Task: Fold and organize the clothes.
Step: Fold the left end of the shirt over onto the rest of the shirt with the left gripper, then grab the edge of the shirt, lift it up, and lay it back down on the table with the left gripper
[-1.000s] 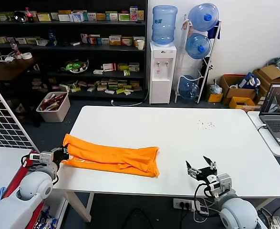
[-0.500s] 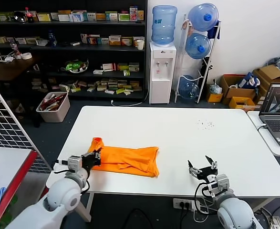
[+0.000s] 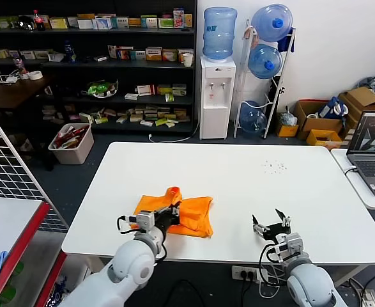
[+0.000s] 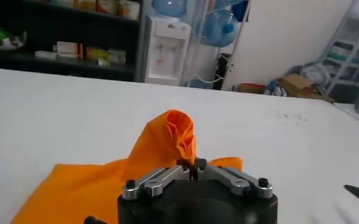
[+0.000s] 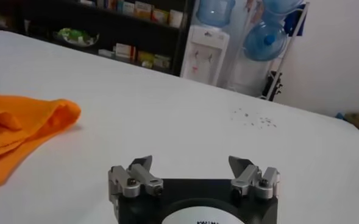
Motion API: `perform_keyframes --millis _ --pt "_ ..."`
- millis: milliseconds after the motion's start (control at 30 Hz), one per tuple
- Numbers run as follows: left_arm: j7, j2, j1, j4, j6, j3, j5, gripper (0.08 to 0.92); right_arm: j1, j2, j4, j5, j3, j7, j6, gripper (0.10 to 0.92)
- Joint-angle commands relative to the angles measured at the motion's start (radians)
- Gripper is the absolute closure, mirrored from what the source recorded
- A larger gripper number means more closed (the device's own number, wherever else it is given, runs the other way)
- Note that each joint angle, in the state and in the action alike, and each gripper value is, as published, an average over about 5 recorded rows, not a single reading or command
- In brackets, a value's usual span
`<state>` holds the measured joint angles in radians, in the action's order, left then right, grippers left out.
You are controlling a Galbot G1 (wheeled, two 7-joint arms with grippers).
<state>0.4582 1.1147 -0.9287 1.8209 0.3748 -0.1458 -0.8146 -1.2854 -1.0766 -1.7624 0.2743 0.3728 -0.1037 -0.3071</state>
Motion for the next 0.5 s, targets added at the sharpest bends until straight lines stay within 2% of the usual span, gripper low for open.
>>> perform_keyframes --millis 33,200,333,400,500 --pt "0.002 0.175 0.029 -0.077 -0.045 -0.075 0.002 0.876 0.010 -0.009 0.017 -0.013 -0.002 0.002 0.004 0.203" --pt "-0.014 0.211 0.027 -0.122 -0.150 -0.049 -0.030 0.759 0.015 -0.006 0.013 -0.009 -0.009 0.002 0.002 0.203" --pt "-0.010 0.206 0.010 -0.100 -0.190 -0.018 -0.062 0.646 0.018 -0.003 0.009 -0.008 -0.016 0.002 -0.001 0.203" --pt "-0.011 0.178 -0.005 -0.073 -0.189 -0.004 -0.060 0.585 0.018 0.001 0.004 -0.006 -0.017 0.002 -0.003 0.203" --pt "-0.027 0.087 -0.034 -0.035 -0.170 0.029 -0.037 0.499 0.017 0.010 -0.004 -0.002 -0.016 0.005 -0.003 0.203"
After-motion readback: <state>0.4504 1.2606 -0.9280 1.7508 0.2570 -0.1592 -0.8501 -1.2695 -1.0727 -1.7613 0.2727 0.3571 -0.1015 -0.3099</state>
